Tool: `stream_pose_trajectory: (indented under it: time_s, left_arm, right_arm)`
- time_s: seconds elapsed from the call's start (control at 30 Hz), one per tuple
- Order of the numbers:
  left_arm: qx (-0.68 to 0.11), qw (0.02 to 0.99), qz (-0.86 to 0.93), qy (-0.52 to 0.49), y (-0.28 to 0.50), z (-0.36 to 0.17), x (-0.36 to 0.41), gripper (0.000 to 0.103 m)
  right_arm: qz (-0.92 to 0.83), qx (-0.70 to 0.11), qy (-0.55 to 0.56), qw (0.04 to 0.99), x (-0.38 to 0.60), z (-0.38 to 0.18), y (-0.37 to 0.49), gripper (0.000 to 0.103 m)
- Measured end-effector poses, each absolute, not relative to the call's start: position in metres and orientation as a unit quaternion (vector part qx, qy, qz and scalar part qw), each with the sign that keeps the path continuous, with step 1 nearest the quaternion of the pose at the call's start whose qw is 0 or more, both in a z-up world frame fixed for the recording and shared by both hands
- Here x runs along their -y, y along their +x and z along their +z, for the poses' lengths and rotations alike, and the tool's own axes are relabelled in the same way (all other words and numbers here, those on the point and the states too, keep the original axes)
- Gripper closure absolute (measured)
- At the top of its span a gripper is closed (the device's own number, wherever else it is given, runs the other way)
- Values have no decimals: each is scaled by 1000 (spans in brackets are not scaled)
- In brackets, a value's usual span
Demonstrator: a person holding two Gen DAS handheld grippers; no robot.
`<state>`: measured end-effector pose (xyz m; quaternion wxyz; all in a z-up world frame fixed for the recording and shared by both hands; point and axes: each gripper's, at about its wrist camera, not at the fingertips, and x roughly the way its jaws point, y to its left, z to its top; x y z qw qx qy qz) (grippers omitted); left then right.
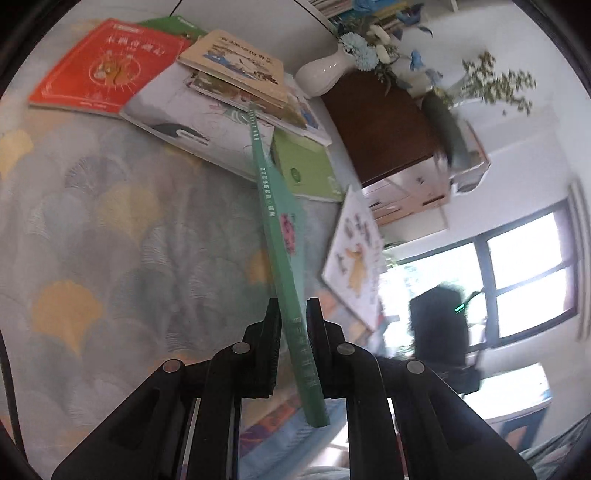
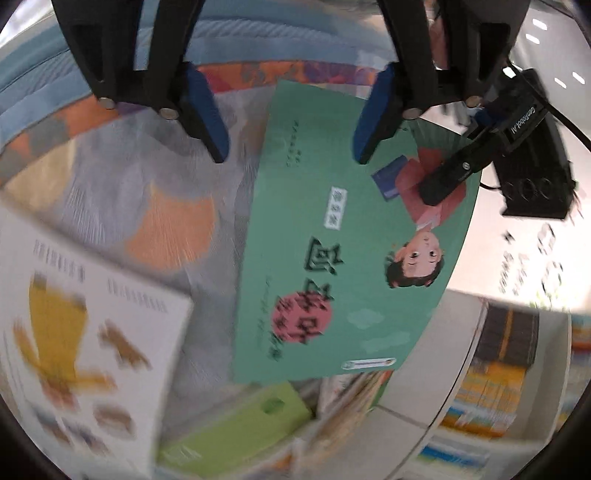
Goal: Organize books
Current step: 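Carry the green book with both tools toward the white book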
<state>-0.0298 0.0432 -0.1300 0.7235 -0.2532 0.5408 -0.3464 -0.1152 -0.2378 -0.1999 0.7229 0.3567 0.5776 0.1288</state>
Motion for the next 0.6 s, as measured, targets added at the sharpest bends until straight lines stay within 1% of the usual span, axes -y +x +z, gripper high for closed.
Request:
stream_pose_trajectory:
  time_s: [0.1, 0.23, 0.3, 0.4, 0.47, 0.53, 0.57, 0.6]
  left_arm:
    - [-543, 703, -359, -287, -23, -129, -49, 92]
    - [-545, 673, -369, -336, -16, -128, -57, 92]
    - [-547, 665, -370, -349, -13, -128, -59, 92]
    - [-553, 664, -372, -340, -10, -127, -57, 92]
    - [-555, 675, -362, -324, -9, -128, -56, 92]
    - [-559, 699, -347, -278, -8, -126, -52, 93]
    - [-563, 722, -331, -228, -9, -124, -47, 93]
    - [-564, 732, -325, -200, -10, -124, -43, 93]
  right_arm:
    - [141, -565, 422, 695, 249, -214, -129, 30]
    - [155, -535, 481, 678, 263, -224, -139, 23]
    - [166, -521, 516, 660, 269, -231, -142, 22]
    - [186, -493, 564, 636, 274, -236, -144, 24]
    - [202, -478, 572, 636, 271, -233, -142, 42]
    - [205, -475, 558, 649, 267, -223, -138, 53]
    - [199, -477, 540, 664, 264, -216, -137, 57]
    - [190, -487, 507, 686, 260, -209, -134, 64]
